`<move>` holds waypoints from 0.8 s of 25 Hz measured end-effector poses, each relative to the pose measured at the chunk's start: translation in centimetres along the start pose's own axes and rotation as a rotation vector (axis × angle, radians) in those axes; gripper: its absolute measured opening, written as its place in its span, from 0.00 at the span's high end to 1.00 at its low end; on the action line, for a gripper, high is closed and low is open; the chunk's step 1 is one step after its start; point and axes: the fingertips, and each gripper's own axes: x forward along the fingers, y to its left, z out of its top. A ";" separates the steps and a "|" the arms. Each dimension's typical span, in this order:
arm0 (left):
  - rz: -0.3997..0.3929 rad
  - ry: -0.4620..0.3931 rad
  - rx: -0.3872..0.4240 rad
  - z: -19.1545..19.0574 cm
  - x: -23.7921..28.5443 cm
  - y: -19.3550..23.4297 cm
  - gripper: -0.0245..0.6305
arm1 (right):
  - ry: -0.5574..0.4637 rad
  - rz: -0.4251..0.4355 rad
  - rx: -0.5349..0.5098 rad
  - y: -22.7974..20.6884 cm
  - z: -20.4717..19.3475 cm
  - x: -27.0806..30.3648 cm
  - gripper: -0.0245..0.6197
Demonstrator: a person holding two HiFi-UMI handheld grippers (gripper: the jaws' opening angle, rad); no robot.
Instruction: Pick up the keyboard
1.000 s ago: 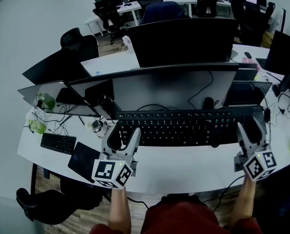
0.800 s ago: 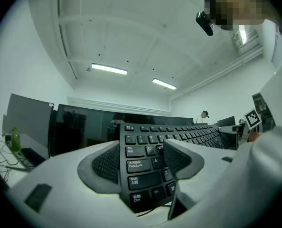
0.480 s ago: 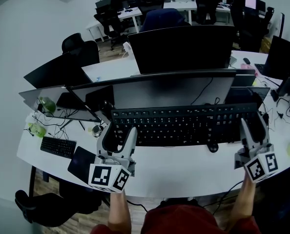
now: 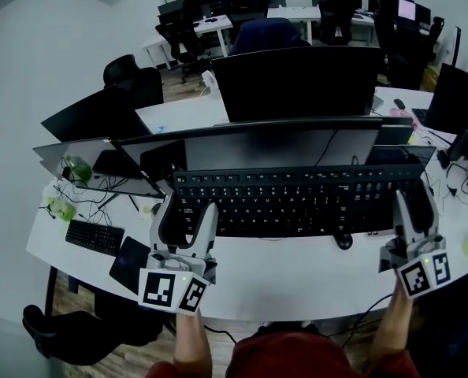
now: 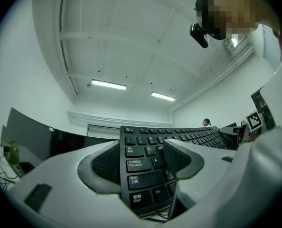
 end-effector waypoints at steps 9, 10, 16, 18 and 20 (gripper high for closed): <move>0.005 0.012 -0.005 -0.2 0.0 0.0 0.54 | 0.009 0.004 0.008 -0.1 -0.2 0.1 0.57; 0.006 0.013 -0.006 -0.2 0.0 0.0 0.54 | 0.010 0.004 0.008 -0.1 -0.2 0.2 0.57; 0.004 0.018 -0.012 -0.3 0.0 0.0 0.53 | 0.014 0.003 0.011 -0.1 -0.2 0.1 0.57; 0.004 0.018 -0.016 -0.3 0.0 0.1 0.54 | 0.013 0.005 0.009 0.0 0.0 0.2 0.57; 0.004 0.019 -0.019 -0.4 0.0 0.1 0.54 | 0.012 0.005 0.007 0.0 0.0 0.2 0.57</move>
